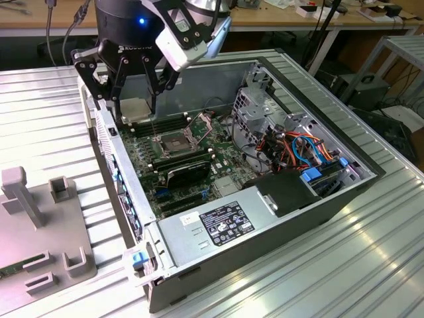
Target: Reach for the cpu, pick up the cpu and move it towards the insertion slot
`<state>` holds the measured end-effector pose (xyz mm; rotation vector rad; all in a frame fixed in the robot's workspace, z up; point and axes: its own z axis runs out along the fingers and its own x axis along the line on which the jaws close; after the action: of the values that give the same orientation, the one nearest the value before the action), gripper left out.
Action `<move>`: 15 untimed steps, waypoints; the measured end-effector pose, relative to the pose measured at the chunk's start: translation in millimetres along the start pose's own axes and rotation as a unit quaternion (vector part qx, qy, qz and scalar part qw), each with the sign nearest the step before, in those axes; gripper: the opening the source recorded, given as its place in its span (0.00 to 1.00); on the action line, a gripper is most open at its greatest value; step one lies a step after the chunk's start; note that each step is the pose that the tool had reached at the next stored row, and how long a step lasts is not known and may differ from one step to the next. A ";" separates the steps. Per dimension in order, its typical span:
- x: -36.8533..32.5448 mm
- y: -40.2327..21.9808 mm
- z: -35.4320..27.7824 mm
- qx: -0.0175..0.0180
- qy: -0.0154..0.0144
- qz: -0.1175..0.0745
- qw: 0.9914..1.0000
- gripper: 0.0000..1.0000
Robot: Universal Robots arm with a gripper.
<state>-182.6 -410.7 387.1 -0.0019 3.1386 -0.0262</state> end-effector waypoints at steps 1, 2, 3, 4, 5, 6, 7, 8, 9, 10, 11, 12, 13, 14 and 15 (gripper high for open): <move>-1.3 1.0 0.0 0.000 0.000 0.000 1.000 0.55; -2.6 1.5 0.0 0.000 0.000 0.000 1.000 0.55; -3.6 1.7 0.0 0.000 0.000 0.000 1.000 0.55; -5.1 2.3 0.0 0.000 0.000 0.000 1.000 0.55; -6.8 3.2 0.0 0.000 0.000 0.000 1.000 0.55; -9.9 5.5 -0.1 0.000 0.000 0.000 1.000 0.55; -11.9 7.4 0.0 0.000 0.000 0.000 1.000 0.55; -12.8 8.4 -0.1 0.000 0.000 0.000 1.000 0.55; -13.6 9.3 0.0 0.000 0.000 0.000 1.000 0.55; -14.4 11.1 0.0 0.000 0.000 0.000 1.000 0.55; -16.0 13.1 0.1 0.000 0.000 0.000 1.000 0.55; -18.1 15.1 0.2 0.000 0.000 0.000 1.000 0.55; -20.4 17.9 0.4 0.000 0.000 0.000 1.000 0.55; -22.1 19.9 0.6 0.000 0.000 0.000 1.000 0.55; -25.3 23.2 0.6 0.000 0.000 0.000 1.000 0.55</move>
<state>-157.4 -387.4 386.2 -0.0019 3.1386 -0.0262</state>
